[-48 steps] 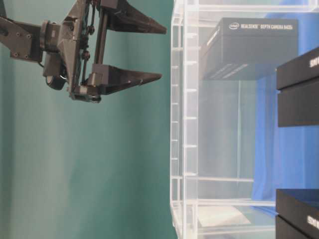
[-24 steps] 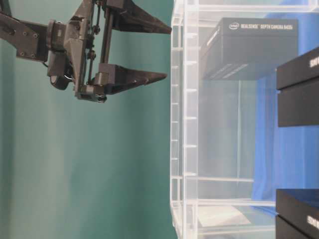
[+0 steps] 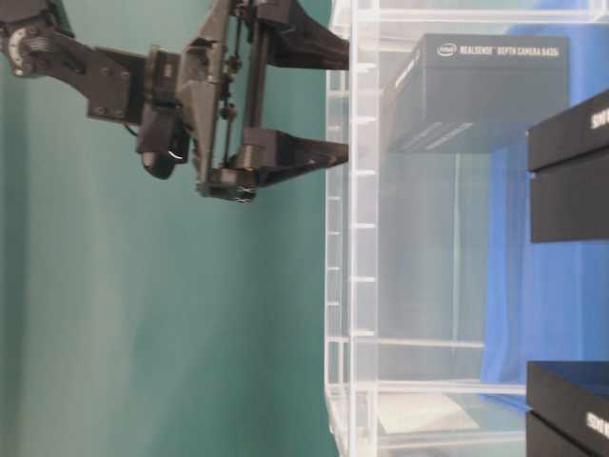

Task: Take out the box from the case.
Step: 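Lower the right gripper and close it on the right box, then lift the right box up out of the case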

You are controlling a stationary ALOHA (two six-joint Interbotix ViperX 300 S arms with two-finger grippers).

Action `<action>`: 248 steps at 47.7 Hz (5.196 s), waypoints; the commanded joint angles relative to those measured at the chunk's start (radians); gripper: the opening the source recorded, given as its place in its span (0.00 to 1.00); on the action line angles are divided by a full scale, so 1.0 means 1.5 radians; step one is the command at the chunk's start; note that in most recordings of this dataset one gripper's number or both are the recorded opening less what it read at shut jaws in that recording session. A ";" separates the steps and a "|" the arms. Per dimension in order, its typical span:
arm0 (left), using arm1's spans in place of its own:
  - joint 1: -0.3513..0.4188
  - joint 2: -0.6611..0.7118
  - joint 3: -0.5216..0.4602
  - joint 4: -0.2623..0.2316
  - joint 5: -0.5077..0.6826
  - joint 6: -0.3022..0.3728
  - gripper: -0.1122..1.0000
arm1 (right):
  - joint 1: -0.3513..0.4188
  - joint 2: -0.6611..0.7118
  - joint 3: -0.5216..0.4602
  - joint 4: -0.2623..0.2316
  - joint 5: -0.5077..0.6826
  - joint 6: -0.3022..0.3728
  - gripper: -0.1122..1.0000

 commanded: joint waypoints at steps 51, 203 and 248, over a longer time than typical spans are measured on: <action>-0.010 -0.007 -0.012 0.000 0.001 0.004 0.98 | -0.003 0.040 0.034 0.006 -0.064 0.012 0.92; -0.019 -0.012 -0.008 0.000 -0.003 0.003 0.98 | 0.039 -0.038 -0.316 -0.032 0.378 0.069 0.68; -0.019 -0.012 -0.008 0.000 0.000 0.003 0.98 | 0.039 -0.037 -0.316 -0.042 0.376 0.066 0.68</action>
